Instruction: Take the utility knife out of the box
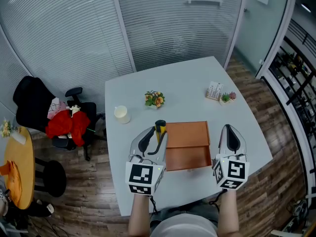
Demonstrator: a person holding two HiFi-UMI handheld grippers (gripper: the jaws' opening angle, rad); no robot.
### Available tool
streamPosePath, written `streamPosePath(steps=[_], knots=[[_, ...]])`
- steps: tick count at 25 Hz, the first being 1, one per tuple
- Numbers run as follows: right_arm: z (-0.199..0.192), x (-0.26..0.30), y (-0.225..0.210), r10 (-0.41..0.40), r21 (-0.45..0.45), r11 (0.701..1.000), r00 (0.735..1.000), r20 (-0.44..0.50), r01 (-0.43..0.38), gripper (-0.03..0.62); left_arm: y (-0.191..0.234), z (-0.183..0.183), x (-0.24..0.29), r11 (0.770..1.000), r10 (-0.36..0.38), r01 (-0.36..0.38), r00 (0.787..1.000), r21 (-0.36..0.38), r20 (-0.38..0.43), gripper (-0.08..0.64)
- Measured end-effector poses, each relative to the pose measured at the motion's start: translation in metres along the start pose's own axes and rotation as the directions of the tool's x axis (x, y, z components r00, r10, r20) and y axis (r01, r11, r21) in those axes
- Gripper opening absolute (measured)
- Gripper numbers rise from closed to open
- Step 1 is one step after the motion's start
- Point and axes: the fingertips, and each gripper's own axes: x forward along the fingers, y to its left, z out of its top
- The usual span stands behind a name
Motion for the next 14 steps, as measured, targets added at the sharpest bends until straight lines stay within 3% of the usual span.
streamPosePath(steps=[14], knots=[[-0.0034, -0.0008, -0.0066, -0.001, -0.001, 1.0, 1.0, -0.01, 0.001, 0.028, -0.0066, 0.0024, 0.0031, 1.0, -0.004, 0.004, 1.0, 0.005, 0.002, 0.143]])
